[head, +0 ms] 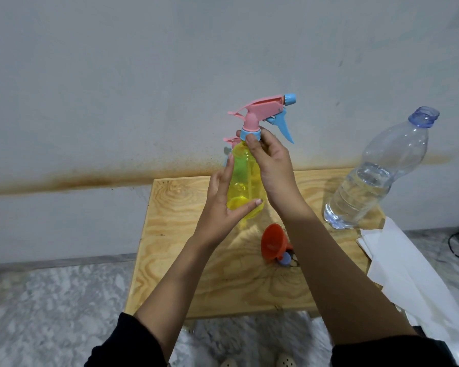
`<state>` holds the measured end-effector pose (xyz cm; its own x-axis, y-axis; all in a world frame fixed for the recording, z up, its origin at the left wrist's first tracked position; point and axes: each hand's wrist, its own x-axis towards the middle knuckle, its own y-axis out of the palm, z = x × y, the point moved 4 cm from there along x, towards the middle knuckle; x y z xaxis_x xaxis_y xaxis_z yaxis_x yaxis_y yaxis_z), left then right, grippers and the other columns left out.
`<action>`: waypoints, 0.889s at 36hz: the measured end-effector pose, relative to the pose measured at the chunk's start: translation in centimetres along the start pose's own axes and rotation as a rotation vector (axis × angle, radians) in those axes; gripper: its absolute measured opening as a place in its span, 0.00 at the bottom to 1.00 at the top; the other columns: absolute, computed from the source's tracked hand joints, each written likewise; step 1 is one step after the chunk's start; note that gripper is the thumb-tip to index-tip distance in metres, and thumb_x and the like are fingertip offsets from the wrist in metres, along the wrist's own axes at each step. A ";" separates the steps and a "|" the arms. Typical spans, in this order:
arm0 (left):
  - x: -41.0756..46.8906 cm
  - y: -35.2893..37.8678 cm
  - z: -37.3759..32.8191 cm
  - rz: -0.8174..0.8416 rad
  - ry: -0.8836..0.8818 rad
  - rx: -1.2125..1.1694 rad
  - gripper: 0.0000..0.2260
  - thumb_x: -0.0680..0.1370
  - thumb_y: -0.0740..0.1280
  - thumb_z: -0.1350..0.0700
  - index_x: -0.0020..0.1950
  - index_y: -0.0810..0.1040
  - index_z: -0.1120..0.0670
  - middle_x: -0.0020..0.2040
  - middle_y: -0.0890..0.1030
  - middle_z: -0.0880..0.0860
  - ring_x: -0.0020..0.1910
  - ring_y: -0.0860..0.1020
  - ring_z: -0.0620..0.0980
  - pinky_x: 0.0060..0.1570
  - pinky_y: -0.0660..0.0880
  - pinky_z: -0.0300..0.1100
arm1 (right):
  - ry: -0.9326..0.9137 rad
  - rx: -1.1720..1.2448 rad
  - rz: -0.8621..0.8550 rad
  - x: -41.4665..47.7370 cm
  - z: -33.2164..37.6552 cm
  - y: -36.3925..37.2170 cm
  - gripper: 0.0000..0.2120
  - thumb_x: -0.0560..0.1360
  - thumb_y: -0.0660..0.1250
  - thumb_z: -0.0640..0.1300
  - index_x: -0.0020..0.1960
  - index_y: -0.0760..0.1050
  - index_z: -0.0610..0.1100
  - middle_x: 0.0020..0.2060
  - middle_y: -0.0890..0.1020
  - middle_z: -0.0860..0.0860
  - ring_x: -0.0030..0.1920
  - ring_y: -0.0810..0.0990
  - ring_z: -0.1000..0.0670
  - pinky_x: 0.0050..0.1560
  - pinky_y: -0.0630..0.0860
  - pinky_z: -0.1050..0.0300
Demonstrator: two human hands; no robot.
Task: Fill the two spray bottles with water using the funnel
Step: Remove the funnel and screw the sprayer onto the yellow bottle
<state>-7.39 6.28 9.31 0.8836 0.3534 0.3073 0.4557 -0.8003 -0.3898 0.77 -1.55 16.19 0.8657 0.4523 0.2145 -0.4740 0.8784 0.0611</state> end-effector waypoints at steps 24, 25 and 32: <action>-3.4 -1.0 3.1 0.018 -0.081 0.068 0.45 0.65 0.69 0.32 0.69 0.39 0.26 0.66 0.63 0.46 0.67 0.64 0.43 0.66 0.65 0.44 | 0.268 0.369 0.228 -0.5 -4.4 -0.1 0.13 0.79 0.58 0.41 0.60 0.72 0.37 0.46 0.83 0.48 0.51 0.79 0.49 0.57 0.75 0.52; -3.6 -1.2 3.3 0.036 -0.121 0.010 0.46 0.63 0.71 0.32 0.69 0.40 0.25 0.69 0.63 0.47 0.68 0.65 0.42 0.66 0.66 0.44 | 0.300 0.420 0.259 -0.7 -4.7 0.1 0.12 0.79 0.57 0.40 0.60 0.72 0.36 0.45 0.83 0.47 0.50 0.80 0.49 0.56 0.76 0.53; -6.9 -0.9 4.6 -0.023 -0.251 0.028 0.50 0.65 0.76 0.42 0.72 0.41 0.34 0.70 0.67 0.40 0.65 0.69 0.37 0.61 0.70 0.36 | 0.368 0.173 0.319 -3.0 -7.4 2.6 0.15 0.82 0.55 0.41 0.58 0.75 0.33 0.49 0.82 0.41 0.47 0.80 0.51 0.51 0.77 0.58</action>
<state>-13.41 6.80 3.60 0.8707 0.4831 0.0922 0.4753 -0.7784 -0.4102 -1.93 0.51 8.53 0.6581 0.7454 -0.1066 -0.7165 0.6634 0.2157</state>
